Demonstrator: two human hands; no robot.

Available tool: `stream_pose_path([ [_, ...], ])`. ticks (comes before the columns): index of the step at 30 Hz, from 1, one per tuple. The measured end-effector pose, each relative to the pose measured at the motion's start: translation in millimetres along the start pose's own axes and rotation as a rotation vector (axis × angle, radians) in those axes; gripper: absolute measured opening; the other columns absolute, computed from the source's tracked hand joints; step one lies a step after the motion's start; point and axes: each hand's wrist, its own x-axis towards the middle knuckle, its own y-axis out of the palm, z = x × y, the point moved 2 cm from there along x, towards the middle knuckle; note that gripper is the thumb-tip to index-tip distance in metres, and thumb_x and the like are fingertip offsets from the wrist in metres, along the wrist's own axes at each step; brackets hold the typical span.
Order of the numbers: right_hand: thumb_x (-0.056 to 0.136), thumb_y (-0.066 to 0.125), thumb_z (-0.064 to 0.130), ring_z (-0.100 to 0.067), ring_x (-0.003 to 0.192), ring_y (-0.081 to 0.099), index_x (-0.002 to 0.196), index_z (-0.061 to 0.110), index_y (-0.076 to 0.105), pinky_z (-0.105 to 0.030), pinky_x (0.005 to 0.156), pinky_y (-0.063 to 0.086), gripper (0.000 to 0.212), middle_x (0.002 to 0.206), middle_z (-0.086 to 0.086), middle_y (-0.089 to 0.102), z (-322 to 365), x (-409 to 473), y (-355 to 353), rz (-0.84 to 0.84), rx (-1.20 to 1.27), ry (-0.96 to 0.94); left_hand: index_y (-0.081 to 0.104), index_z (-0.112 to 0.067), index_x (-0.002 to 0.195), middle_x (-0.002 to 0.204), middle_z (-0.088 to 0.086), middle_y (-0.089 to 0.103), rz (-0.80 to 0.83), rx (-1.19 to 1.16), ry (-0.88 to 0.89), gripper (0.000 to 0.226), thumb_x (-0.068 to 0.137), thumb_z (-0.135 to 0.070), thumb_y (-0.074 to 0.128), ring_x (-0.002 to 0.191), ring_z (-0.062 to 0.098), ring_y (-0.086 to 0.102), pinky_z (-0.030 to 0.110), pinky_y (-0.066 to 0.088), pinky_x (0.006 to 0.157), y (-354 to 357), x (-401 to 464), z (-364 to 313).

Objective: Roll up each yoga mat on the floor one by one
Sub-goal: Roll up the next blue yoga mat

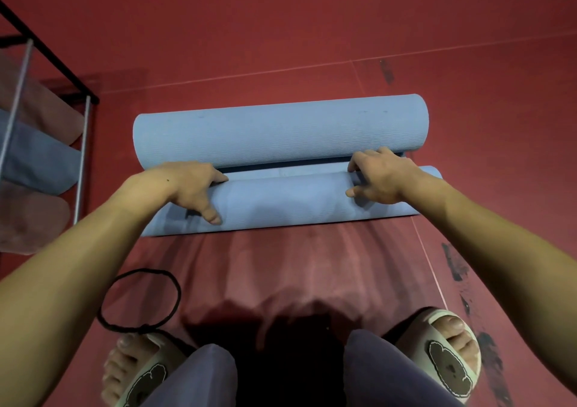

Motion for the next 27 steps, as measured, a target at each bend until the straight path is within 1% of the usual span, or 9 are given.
stream_pose_path([
  [3,0.099,0.06,0.055,-0.031,0.131,0.041,0.141,0.026,0.052,-0.049,0.091,0.044,0.052,0.142,-0.002,0.054,2.4,-1.9,-0.9,-0.013,-0.024,0.006,0.057,-0.043,0.122,0.107,-0.023,0.064,-0.059,0.032,-0.036,0.083,0.051,-0.079,0.083,0.101,0.015,0.061,0.039,0.051,0.076,6.4,-0.1,-4.4],
  [6,0.1,0.049,0.06,-0.038,0.13,0.039,0.139,0.028,0.058,-0.055,0.104,0.044,0.052,0.143,-0.008,0.048,5.1,-2.7,2.5,0.009,-0.039,0.029,0.055,-0.042,0.12,0.108,-0.018,0.065,-0.163,0.064,-0.08,0.095,0.041,-0.09,0.078,0.103,0.019,0.061,0.043,0.052,0.081,18.7,3.7,-7.8],
  [9,0.076,0.021,0.075,-0.037,0.121,0.041,0.118,0.025,0.063,-0.055,0.104,0.045,0.078,0.134,-0.011,0.051,3.4,-1.3,7.3,0.032,-0.047,0.024,0.05,-0.037,0.136,0.127,-0.004,0.055,-0.226,0.104,-0.117,0.114,0.04,-0.092,0.078,0.121,0.026,0.052,0.048,0.044,0.091,29.1,9.3,-11.3],
  [12,0.059,0.036,0.089,-0.037,0.12,0.046,0.134,0.019,0.057,-0.049,0.101,0.045,0.105,0.134,-0.01,0.05,10.0,-8.5,6.9,0.02,-0.136,0.007,0.044,-0.03,0.144,0.129,0.003,0.043,-0.268,0.141,-0.142,0.12,0.044,-0.083,0.085,0.123,0.027,0.047,0.046,0.043,0.099,35.9,10.0,-14.2],
  [15,0.057,0.07,0.089,-0.036,0.118,0.051,0.139,0.011,0.048,-0.052,0.105,0.045,0.116,0.134,-0.012,0.05,19.3,-11.5,17.5,-0.063,-0.308,-0.02,0.043,-0.028,0.144,0.126,0.002,0.047,-0.322,0.193,-0.128,0.118,0.047,-0.081,0.086,0.118,0.025,0.05,0.041,0.042,0.09,36.8,8.1,-15.1],
  [17,0.056,0.08,0.083,-0.034,0.12,0.051,0.141,0.012,0.045,-0.05,0.108,0.043,0.116,0.136,-0.01,0.052,17.0,-10.0,25.9,-0.129,-0.306,-0.034,0.043,-0.028,0.145,0.126,0.0,0.053,-0.36,0.198,-0.098,0.116,0.05,-0.079,0.086,0.116,0.025,0.056,0.04,0.043,0.082,35.2,5.6,-16.0],
  [21,0.06,0.077,0.083,-0.031,0.122,0.053,0.143,0.018,0.048,-0.048,0.104,0.044,0.109,0.137,-0.005,0.057,10.4,-9.1,22.9,-0.193,-0.288,-0.086,0.048,-0.03,0.136,0.121,-0.006,0.063,-0.41,0.102,-0.058,0.104,0.052,-0.078,0.084,0.107,0.024,0.064,0.036,0.042,0.07,29.6,-2.6,-11.0],
  [24,0.057,0.07,0.09,-0.03,0.117,0.057,0.137,0.023,0.054,-0.046,0.093,0.047,0.106,0.128,-0.002,0.063,10.6,-8.3,15.7,-0.118,-0.298,-0.087,0.056,-0.04,0.126,0.108,-0.015,0.069,-0.34,0.081,-0.041,0.092,0.048,-0.083,0.08,0.098,0.018,0.065,0.035,0.045,0.067,23.2,-7.4,-8.9],
  [27,0.052,0.067,0.092,-0.027,0.103,0.063,0.117,0.028,0.059,-0.039,0.074,0.047,0.091,0.111,0.004,0.068,11.2,-15.3,15.4,-0.026,-0.247,-0.117,0.059,-0.047,0.118,0.088,-0.019,0.07,-0.219,0.076,-0.033,0.088,0.042,-0.088,0.075,0.084,0.013,0.064,0.035,0.051,0.068,20.6,-13.0,-8.1],
])
